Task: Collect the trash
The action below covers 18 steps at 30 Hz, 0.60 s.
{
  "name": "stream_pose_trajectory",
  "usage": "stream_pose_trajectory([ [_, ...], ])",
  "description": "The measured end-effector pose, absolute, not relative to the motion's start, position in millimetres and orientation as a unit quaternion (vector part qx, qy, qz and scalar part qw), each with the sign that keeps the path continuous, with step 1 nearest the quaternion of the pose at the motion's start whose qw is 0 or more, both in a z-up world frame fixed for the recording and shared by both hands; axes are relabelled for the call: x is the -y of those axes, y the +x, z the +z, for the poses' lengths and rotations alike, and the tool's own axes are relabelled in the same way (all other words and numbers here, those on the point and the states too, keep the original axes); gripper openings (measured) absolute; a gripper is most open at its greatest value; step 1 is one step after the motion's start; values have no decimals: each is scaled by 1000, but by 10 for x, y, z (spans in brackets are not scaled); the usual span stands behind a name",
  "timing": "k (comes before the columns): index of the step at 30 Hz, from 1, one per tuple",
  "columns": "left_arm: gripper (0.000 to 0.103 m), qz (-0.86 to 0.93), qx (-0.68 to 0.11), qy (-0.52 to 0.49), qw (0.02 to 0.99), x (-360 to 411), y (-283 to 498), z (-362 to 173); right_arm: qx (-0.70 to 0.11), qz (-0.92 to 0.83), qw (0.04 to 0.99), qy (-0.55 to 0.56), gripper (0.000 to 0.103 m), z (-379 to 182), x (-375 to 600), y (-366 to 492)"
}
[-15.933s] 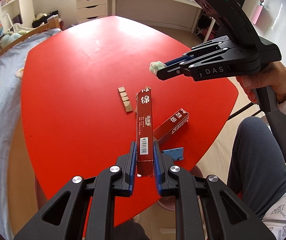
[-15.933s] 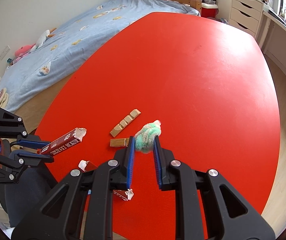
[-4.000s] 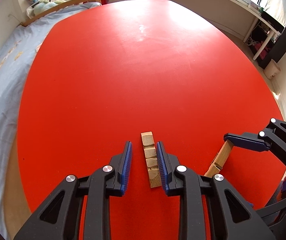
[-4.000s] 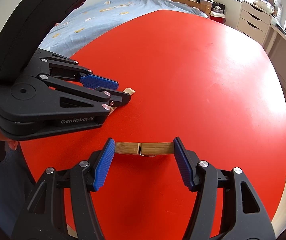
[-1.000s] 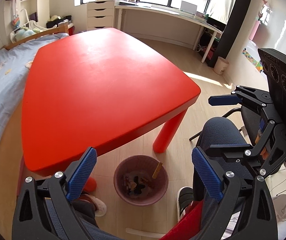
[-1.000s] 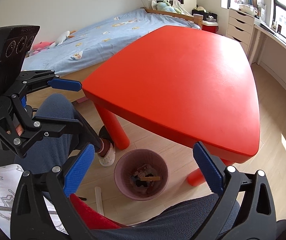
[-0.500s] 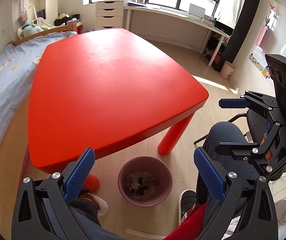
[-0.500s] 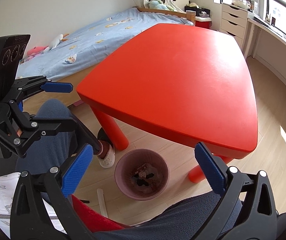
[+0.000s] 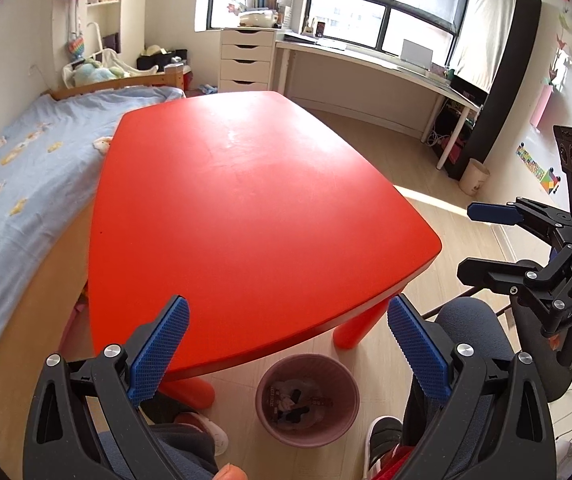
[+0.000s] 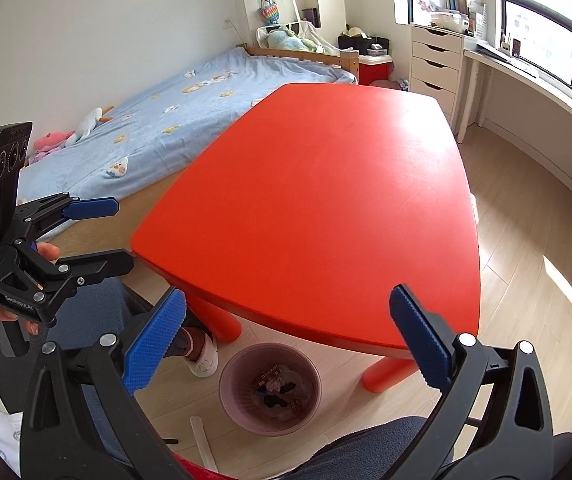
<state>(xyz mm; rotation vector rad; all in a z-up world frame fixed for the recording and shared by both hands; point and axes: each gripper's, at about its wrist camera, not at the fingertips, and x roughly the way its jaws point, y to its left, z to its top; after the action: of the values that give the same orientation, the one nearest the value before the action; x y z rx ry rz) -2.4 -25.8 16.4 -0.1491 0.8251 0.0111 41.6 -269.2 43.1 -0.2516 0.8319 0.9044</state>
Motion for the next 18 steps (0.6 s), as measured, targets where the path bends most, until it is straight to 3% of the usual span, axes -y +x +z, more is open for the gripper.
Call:
stream_pose_trajectory([
  [18,97,20,-385,-103,917,16,188,269,-375,412,824,-103,100,594,2556,788],
])
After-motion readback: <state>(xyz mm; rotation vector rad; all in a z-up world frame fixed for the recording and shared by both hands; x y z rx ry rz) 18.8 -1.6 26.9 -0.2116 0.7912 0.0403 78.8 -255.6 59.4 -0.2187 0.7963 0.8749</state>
